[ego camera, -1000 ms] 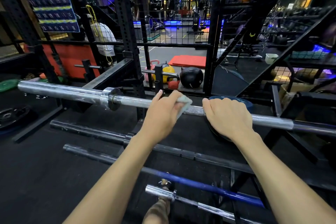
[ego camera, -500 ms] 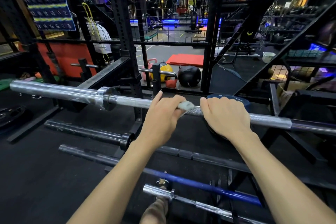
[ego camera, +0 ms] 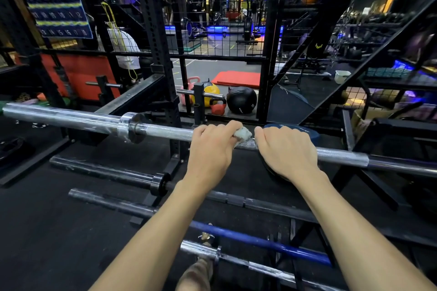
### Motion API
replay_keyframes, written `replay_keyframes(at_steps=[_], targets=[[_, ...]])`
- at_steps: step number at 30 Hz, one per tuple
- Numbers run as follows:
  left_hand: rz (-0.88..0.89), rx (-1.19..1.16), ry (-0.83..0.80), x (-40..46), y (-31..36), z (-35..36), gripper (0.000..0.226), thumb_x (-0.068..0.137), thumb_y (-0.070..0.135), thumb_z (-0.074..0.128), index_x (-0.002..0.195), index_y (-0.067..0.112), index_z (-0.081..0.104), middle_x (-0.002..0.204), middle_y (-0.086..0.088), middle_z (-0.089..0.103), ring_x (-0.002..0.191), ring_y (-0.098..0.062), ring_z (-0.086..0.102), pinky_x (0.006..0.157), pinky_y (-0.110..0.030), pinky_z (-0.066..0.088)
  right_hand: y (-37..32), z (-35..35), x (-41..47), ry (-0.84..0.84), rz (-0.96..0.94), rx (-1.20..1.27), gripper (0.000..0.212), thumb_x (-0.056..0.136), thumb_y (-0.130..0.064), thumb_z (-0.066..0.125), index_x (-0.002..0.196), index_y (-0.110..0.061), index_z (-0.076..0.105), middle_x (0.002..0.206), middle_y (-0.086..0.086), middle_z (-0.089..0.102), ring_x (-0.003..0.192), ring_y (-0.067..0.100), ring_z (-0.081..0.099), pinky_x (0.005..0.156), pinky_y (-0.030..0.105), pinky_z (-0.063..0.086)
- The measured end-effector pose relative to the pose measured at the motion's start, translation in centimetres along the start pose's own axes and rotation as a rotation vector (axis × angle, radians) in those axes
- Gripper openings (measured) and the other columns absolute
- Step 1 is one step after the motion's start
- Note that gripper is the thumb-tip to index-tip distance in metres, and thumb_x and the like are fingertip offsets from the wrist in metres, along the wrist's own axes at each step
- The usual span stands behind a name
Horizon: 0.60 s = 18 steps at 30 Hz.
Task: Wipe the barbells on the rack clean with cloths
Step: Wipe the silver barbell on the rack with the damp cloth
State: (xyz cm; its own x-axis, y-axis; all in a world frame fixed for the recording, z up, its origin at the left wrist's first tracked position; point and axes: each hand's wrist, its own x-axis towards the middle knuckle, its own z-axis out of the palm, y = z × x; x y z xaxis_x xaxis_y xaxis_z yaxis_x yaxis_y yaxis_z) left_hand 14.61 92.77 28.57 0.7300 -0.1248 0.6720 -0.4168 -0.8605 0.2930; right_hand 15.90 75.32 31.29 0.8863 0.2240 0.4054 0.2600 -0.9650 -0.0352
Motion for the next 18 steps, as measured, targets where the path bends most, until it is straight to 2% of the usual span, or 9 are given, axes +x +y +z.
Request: replay_keyframes(at_steps=[2, 5, 8, 11, 13, 15, 18], targets=[[-0.029, 0.065, -0.003, 1.4, 0.9, -0.1, 0.012, 0.105, 0.024, 0.048, 0.105, 0.032, 0.057, 0.061, 0.008, 0.052, 0.063, -0.016, 0.049, 0.086, -0.039, 0.038, 0.1, 0.1, 0.2, 0.005, -0.009, -0.005, 0.049, 0.107, -0.040, 0.022, 0.070, -0.020, 0.048, 0.062, -0.003, 0.038, 0.069, 0.033, 0.047, 0.065, 0.039, 0.028], [-0.060, 0.105, -0.019, 2.8, 1.4, 0.0, 0.011, 0.107, 0.030, 0.046, 0.106, 0.032, 0.057, 0.053, 0.008, 0.045, 0.055, -0.018, 0.046, 0.083, -0.040, 0.040, 0.1, 0.3, 0.3, 0.018, -0.004, -0.010, 0.051, 0.107, -0.041, 0.022, 0.075, -0.018, 0.056, 0.069, 0.002, 0.047, 0.071, 0.033, 0.048, 0.065, 0.040, 0.032], [-0.016, -0.044, -0.031, 1.6, 0.6, -0.3, 0.011, 0.106, 0.024, 0.049, 0.106, 0.029, 0.059, 0.055, 0.011, 0.047, 0.057, -0.006, 0.045, 0.094, -0.034, 0.038, 0.3, 0.4, 0.2, 0.027, -0.007, -0.019, 0.050, 0.106, -0.040, 0.022, 0.075, -0.018, 0.054, 0.070, 0.002, 0.050, 0.069, 0.033, 0.045, 0.063, 0.039, 0.032], [0.054, -0.151, -0.050, -0.4, -0.2, -0.7, 0.018, 0.100, 0.018, 0.052, 0.112, 0.029, 0.061, 0.076, 0.016, 0.059, 0.074, 0.000, 0.048, 0.106, -0.035, 0.033, 0.3, 0.5, 0.1, 0.039, -0.026, -0.075, 0.052, 0.102, -0.040, 0.011, 0.080, -0.018, 0.053, 0.064, -0.002, 0.041, 0.065, 0.032, 0.042, 0.056, 0.037, 0.023], [0.056, -0.111, -0.036, -0.3, -0.3, -0.6, 0.020, 0.099, 0.016, 0.055, 0.112, 0.029, 0.062, 0.074, 0.017, 0.055, 0.074, -0.006, 0.048, 0.101, -0.039, 0.037, 0.2, 0.5, 0.1, 0.046, -0.029, -0.075, 0.057, 0.099, -0.042, 0.005, 0.081, -0.018, 0.054, 0.065, -0.002, 0.041, 0.067, 0.034, 0.048, 0.055, 0.036, 0.023], [0.021, -0.044, -0.025, 0.5, 0.2, -0.6, 0.018, 0.101, 0.018, 0.055, 0.112, 0.031, 0.062, 0.064, 0.015, 0.049, 0.068, -0.012, 0.048, 0.093, -0.038, 0.037, 0.1, 0.5, 0.3, 0.038, -0.010, -0.029, 0.054, 0.107, -0.041, 0.018, 0.082, -0.016, 0.059, 0.071, 0.002, 0.047, 0.077, 0.037, 0.059, 0.062, 0.039, 0.033], [-0.033, 0.028, -0.027, 1.9, 1.3, -0.5, 0.011, 0.104, 0.027, 0.052, 0.110, 0.032, 0.061, 0.057, 0.012, 0.047, 0.062, -0.018, 0.052, 0.088, -0.040, 0.040, -0.1, 0.4, 0.4, 0.021, 0.013, 0.000, 0.055, 0.108, -0.042, 0.023, 0.085, -0.015, 0.065, 0.075, 0.004, 0.053, 0.078, 0.036, 0.057, 0.067, 0.040, 0.036]])
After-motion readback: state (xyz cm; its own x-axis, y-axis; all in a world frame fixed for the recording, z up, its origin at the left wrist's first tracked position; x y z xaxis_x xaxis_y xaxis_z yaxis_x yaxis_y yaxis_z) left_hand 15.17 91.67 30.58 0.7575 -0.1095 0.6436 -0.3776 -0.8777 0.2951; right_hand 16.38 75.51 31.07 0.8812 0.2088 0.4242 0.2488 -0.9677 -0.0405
